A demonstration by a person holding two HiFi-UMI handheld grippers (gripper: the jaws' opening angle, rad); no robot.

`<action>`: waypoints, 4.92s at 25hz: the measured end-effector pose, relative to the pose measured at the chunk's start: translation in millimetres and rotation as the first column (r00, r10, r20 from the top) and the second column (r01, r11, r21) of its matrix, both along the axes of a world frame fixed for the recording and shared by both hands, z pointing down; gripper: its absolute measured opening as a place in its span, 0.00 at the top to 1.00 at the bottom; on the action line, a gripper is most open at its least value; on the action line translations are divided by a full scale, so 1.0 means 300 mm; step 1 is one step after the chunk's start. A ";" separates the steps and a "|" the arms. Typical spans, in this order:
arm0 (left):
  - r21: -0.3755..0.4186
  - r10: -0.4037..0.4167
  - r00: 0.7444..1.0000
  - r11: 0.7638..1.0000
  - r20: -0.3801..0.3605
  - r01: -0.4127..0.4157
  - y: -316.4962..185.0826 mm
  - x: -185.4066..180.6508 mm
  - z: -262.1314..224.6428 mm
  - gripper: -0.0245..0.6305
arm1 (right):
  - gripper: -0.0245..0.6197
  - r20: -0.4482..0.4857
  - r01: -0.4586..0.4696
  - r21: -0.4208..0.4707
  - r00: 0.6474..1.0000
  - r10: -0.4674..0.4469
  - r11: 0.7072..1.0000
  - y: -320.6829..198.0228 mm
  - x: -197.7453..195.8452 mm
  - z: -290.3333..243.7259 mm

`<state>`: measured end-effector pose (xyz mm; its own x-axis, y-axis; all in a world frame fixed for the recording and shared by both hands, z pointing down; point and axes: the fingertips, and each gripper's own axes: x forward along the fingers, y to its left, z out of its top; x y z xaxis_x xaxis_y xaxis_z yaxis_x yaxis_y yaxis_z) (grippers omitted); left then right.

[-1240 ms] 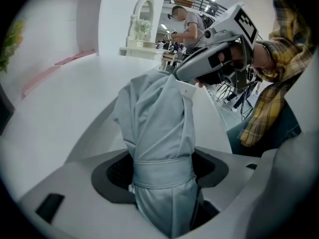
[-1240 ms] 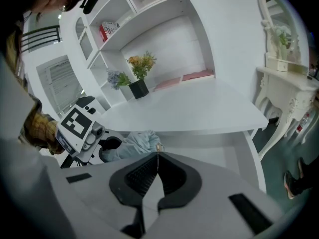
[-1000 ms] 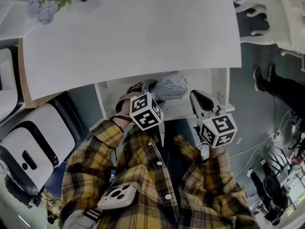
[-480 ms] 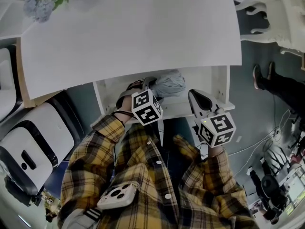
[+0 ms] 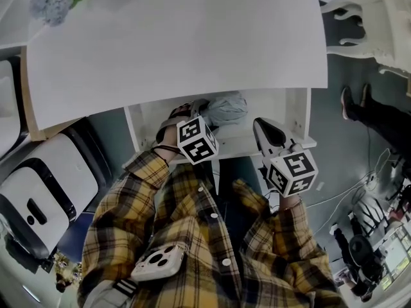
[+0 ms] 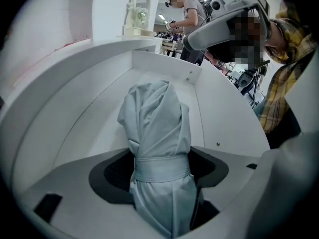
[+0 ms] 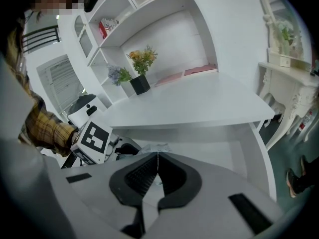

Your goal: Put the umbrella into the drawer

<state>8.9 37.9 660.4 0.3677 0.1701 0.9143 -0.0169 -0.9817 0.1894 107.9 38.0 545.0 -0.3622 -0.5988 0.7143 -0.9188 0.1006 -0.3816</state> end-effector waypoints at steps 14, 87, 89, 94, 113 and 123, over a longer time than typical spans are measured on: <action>-0.006 -0.021 1.000 1.000 0.001 0.021 -0.003 -0.002 -0.004 0.46 | 0.94 0.012 0.054 -0.004 0.998 -0.054 0.999 -0.021 -0.036 0.003; -0.053 -0.525 0.464 0.701 -0.714 0.711 -0.215 -0.117 -1.283 0.76 | 0.94 -0.062 0.335 0.621 0.922 -0.381 0.709 -0.247 -0.316 -0.974; -0.058 -0.522 0.442 0.691 -0.729 0.721 -0.221 -0.124 -1.313 0.81 | 0.94 -0.060 0.334 0.638 0.920 -0.388 0.693 -0.248 -0.323 -1.010; -0.058 -0.509 0.401 0.671 -0.762 0.740 -0.228 -0.123 -1.355 0.89 | 0.94 -0.048 0.326 0.641 0.921 -0.387 0.695 -0.252 -0.313 -1.024; -0.046 -0.479 0.447 0.719 -0.755 0.693 -0.210 -0.061 -1.338 0.93 | 0.94 0.006 0.287 0.604 0.931 -0.364 0.744 -0.261 -0.267 -0.958; -0.049 -0.475 0.455 0.731 -0.753 0.681 -0.219 -0.055 -1.330 0.93 | 0.94 0.020 0.268 0.598 0.937 -0.348 0.755 -0.271 -0.262 -0.947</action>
<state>-7.7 -27.7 261.5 0.8078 -0.4987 0.3141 -0.5674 -0.8024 0.1852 29.4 -43.2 260.7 -0.6588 -0.7232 0.2071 -0.7495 0.6073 -0.2635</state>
